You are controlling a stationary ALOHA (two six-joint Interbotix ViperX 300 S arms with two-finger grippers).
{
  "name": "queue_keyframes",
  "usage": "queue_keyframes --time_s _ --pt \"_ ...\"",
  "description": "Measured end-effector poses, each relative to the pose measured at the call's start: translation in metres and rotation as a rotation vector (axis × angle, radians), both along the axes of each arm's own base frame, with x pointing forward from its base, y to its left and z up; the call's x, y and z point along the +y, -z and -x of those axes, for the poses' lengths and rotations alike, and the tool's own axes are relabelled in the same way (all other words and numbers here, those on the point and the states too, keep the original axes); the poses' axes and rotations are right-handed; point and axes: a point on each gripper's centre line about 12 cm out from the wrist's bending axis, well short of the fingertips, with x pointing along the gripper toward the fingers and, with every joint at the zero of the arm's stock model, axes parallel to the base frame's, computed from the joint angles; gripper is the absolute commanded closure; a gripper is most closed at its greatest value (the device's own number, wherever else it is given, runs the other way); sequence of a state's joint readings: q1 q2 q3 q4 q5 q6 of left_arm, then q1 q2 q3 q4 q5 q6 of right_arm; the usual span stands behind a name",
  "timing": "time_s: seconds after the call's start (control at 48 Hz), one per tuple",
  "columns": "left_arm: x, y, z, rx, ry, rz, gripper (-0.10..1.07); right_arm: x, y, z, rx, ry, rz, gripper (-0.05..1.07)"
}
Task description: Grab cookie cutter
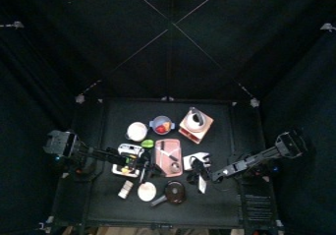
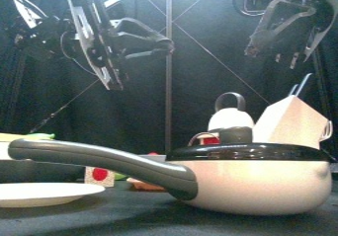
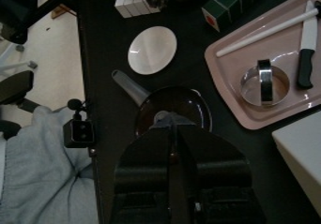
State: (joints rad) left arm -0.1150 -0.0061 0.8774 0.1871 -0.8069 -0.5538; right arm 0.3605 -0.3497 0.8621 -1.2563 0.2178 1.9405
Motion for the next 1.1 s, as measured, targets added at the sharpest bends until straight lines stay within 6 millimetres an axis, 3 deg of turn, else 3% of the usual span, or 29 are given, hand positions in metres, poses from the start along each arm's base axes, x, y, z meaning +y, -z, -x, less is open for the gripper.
queue_keyframes --time_s 0.333,0.625,0.938,1.104 --pt "0.0 -0.004 0.004 -0.016 0.008 -0.022 0.43 -0.002 -0.009 -0.006 -0.017 0.031 -0.02 0.7" --pt "0.004 -0.01 0.021 -0.032 0.004 -0.049 0.43 -0.018 -0.027 -0.019 -0.014 0.227 -0.012 0.7" --pt "0.036 -0.029 0.042 -0.083 -0.106 -0.026 0.43 -0.044 -0.036 -0.029 0.053 0.51 0.133 0.7" --pt "0.047 -0.039 0.048 -0.104 -0.14 -0.026 0.43 -0.031 -0.027 -0.041 0.094 0.482 0.195 0.68"
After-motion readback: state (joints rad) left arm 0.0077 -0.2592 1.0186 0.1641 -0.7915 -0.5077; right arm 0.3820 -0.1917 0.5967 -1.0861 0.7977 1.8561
